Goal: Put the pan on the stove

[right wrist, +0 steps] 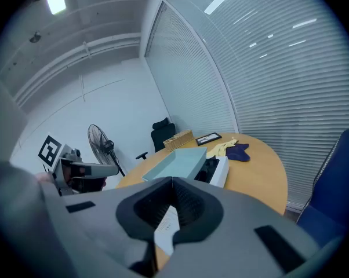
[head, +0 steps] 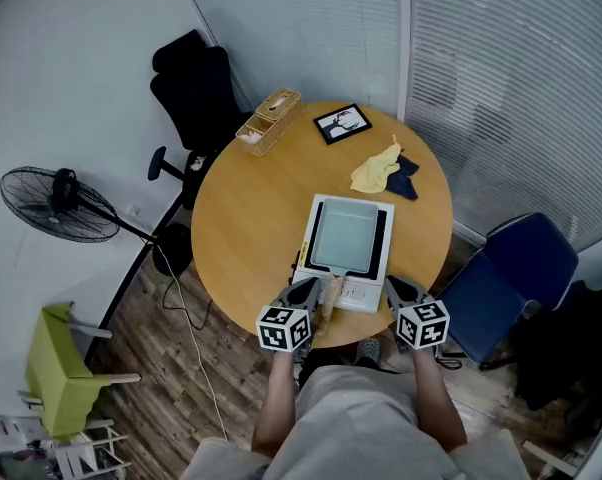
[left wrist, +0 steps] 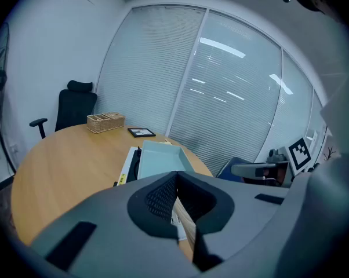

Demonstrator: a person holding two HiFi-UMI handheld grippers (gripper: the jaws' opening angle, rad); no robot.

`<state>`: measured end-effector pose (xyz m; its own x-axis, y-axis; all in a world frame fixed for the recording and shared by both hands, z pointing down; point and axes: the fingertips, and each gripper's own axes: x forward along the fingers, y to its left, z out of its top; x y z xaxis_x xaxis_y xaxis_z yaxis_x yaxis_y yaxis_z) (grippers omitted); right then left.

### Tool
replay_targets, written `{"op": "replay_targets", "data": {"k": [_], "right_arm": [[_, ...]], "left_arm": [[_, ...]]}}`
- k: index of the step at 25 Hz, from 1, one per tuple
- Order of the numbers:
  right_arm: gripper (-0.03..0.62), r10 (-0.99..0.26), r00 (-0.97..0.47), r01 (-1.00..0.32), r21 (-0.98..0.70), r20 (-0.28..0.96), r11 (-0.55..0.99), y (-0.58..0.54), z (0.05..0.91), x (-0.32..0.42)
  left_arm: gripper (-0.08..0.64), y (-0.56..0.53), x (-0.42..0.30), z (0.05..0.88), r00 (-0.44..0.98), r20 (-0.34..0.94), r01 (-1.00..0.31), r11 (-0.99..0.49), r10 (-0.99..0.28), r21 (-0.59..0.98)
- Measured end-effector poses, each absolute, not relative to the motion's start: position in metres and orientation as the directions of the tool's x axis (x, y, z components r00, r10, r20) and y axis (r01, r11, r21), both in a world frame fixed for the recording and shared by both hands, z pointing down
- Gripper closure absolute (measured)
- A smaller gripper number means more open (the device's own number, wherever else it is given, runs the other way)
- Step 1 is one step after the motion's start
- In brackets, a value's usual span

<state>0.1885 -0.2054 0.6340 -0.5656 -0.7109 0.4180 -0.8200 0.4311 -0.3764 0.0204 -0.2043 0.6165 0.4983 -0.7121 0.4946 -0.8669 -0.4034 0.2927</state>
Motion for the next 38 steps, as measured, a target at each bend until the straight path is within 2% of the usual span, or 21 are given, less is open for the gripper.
{"op": "replay_targets", "data": {"k": [7,15,22,29,38], "right_arm": [[0.569,-0.700,-0.603,-0.782,-0.458,0.383,0.423,-0.204,0.629,0.193],[0.569,-0.674,-0.619,-0.777,-0.439,0.404,0.450,-0.205,0.631,0.184],[0.569,-0.671,-0.620,-0.777,-0.431,0.405,0.458,-0.205,0.631,0.179],[0.569,-0.676,-0.605,-0.789,-0.427,0.420,0.441,-0.202,0.633,0.183],[0.569,-0.677,-0.597,-0.798,-0.400,0.430,0.450,-0.199,0.636,0.184]], "left_arm": [[0.532,-0.215,0.019,0.606,0.468,0.441,-0.884,-0.403,-0.766,0.238],[0.532,-0.211,0.021,0.604,0.499,0.461,-0.865,-0.455,-0.734,0.212],[0.532,-0.208,0.011,0.607,0.481,0.452,-0.877,-0.424,-0.751,0.228],[0.532,-0.206,0.008,0.603,0.435,0.460,-0.896,-0.423,-0.774,0.135],[0.532,-0.202,0.010,0.613,0.441,0.487,-0.893,-0.425,-0.754,0.151]]}}
